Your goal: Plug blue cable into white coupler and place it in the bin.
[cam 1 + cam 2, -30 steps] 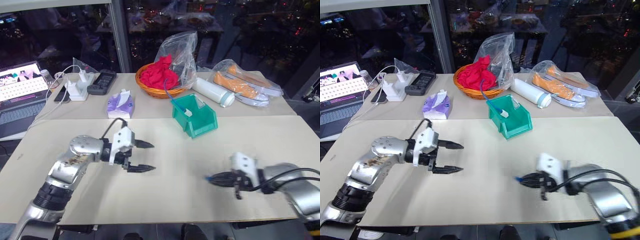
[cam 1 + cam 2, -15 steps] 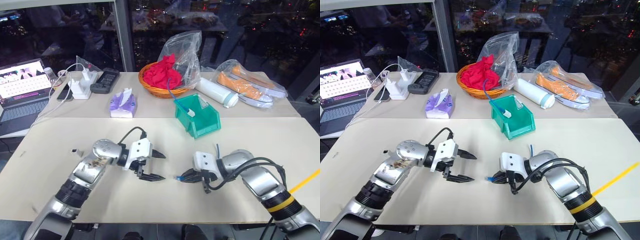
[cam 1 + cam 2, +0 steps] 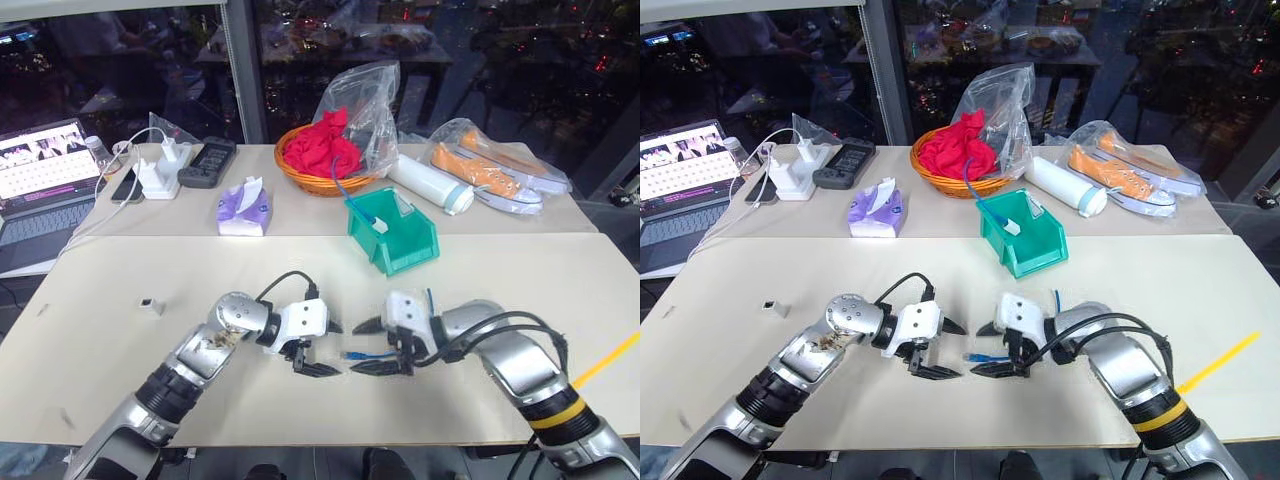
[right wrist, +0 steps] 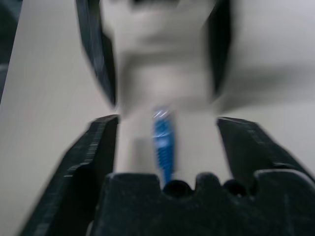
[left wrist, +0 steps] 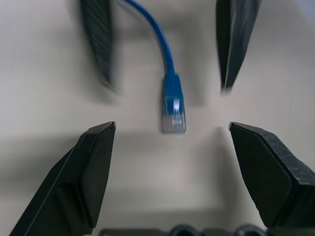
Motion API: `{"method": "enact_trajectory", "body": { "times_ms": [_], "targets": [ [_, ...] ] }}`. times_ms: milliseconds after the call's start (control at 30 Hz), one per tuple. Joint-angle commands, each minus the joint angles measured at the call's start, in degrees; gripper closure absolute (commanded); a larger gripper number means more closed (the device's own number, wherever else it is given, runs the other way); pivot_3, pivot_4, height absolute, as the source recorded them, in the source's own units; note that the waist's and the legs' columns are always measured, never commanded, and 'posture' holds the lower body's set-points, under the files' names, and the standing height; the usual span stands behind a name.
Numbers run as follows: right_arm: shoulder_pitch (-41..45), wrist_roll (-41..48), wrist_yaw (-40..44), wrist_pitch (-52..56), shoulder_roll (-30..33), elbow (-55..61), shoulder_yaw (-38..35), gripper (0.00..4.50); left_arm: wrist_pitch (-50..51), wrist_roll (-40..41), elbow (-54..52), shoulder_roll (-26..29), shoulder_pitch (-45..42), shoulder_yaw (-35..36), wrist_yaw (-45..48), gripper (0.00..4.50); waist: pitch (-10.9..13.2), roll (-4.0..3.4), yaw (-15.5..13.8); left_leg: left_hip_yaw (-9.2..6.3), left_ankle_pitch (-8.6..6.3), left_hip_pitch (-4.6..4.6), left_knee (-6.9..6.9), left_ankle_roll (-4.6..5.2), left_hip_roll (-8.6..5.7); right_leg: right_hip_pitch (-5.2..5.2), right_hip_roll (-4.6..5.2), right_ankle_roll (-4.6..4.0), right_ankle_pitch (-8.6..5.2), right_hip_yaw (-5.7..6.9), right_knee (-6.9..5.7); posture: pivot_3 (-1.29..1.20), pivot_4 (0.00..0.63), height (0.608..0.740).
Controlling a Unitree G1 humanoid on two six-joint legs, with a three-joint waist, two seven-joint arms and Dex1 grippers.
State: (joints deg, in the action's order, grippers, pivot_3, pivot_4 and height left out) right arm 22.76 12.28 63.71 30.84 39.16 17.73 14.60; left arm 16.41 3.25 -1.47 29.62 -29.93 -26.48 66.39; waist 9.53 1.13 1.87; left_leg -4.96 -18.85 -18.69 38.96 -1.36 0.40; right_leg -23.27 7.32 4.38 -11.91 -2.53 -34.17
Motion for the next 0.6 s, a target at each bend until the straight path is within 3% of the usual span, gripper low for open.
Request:
{"method": "enact_trajectory", "body": {
  "times_ms": [33, 233, 333, 467, 600],
  "targets": [
    [-1.89, 5.18, -3.6, 7.36, 1.46, 10.13, -6.99, 0.26, 2.64, -0.71, -0.81, -2.94, 0.17, -0.27, -3.36, 0.52, 0.0, 0.0, -0.47, -0.02, 0.0, -0.04, 0.0, 0.0, 0.0, -0.01, 0.0, 0.0, 0.0, 0.03, 0.0, 0.0, 0.15, 0.74],
    [-6.15, 11.2, -8.27, 16.06, 3.65, 19.88, -14.44, 0.26, 2.92, -0.18, 1.46, -6.06, 0.67, -0.07, -3.78, 0.52, -0.01, 0.0, -1.16, -0.07, 0.03, -0.44, 0.14, -0.05, -0.01, -0.3, 0.0, 0.04, 0.04, 0.1, -0.03, 0.0, 0.15, 0.74],
    [-8.02, 13.49, -10.46, 19.09, 4.64, 23.11, -17.15, 0.21, 1.78, -0.53, 3.88, -5.83, 0.7, -1.34, -1.64, 1.22, -0.01, 0.0, -1.19, -0.07, 0.05, -0.56, 0.24, -0.08, -0.02, -0.44, 0.0, 0.03, 0.06, 0.09, -0.01, 0.0, 0.15, 0.74],
    [-10.6, 16.67, -12.91, 23.03, 6.23, 26.81, -21.17, 0.21, -1.23, -2.04, 6.22, -5.48, 0.56, -2.14, -1.25, 2.66, -0.03, 0.0, -1.2, -0.08, 0.0, -0.54, 0.24, 0.01, -0.02, -0.43, 0.0, 0.0, 0.08, 0.09, -0.03, 0.0, 0.15, 0.74],
    [-13.82, 30.52, -17.17, 35.77, 2.42, 29.89, -34.37, 0.21, -2.33, -2.14, 6.34, -5.18, 0.67, -2.22, -0.53, 4.06, -0.04, 0.03, -1.29, -0.1, 0.0, -0.54, 0.25, 0.02, -0.02, -0.4, 0.0, 0.0, 0.11, 0.09, -0.03, 0.0, 0.15, 0.74]
  ]
}}
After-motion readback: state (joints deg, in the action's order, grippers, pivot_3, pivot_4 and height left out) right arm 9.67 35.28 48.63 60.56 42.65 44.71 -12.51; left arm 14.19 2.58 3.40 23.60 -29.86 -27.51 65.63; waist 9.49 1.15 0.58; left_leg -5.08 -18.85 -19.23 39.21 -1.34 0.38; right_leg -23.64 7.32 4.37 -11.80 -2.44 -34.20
